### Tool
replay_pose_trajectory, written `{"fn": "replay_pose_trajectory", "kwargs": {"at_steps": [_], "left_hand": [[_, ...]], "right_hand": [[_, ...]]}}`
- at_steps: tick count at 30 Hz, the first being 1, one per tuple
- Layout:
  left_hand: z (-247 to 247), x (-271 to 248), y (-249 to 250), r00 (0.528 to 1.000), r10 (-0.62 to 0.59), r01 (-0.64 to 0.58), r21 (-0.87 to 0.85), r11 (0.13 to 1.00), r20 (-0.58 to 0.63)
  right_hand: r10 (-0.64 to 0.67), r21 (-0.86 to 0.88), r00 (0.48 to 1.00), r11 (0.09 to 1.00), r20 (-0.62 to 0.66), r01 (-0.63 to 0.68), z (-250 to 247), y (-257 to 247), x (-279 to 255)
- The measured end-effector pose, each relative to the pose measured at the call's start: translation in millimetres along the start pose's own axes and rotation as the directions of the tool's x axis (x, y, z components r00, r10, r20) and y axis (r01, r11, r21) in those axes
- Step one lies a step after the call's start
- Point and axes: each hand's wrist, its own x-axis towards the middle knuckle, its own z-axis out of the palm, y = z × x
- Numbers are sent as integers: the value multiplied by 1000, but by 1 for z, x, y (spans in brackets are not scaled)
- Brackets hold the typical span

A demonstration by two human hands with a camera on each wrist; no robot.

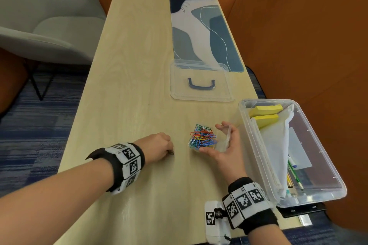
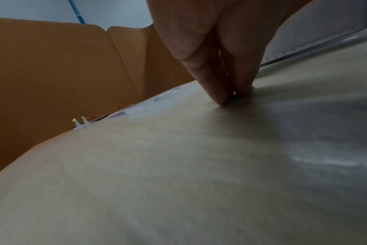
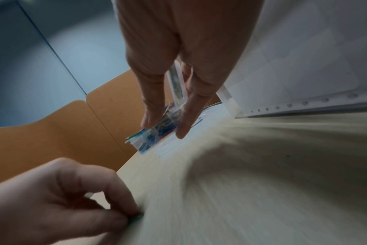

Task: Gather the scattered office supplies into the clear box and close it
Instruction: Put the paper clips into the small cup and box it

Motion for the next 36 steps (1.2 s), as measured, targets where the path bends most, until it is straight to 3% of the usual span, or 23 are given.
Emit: {"fn": "replay_pose_trajectory", "kwargs": {"at_steps": [4, 13, 15, 18, 22, 26, 28, 31, 36], "left_hand": [[-3, 5, 14, 993, -111, 105, 102, 989, 50], [-5, 3, 21, 977, -211, 207, 88, 974, 40], [-6, 0, 13, 961, -275, 276, -26, 961, 5], [-17, -8, 1, 904, -416, 358, -358, 863, -99], [-54, -21, 3, 850, -430, 190, -583, 790, -306], [-82, -24, 22, 862, -286, -1, -566, 824, -418], [-83, -24, 28, 884, -205, -36, -500, 865, -419], [-81, -28, 25, 899, -177, -40, -476, 879, -401], [-80, -46, 6, 826, -310, -59, -619, 783, -471]], "right_hand": [[-2, -13, 1000, 1000, 12, 2, 2, 1, -1], [5, 13, 998, 1000, 55, -6, 6, -4, -3], [7, 14, 998, 1000, 70, -8, 5, -5, -3], [8, 19, 996, 1000, 93, -9, 6, -8, -4], [-9, 46, 993, 999, 120, 3, 12, -14, -3], [-22, 92, 986, 996, 165, 6, 25, -23, 0], [-34, 94, 980, 995, 197, 15, 29, -28, 1], [-46, 110, 973, 994, 228, 21, 32, -35, 2], [-44, 106, 973, 994, 225, 20, 36, -43, 3]]}}
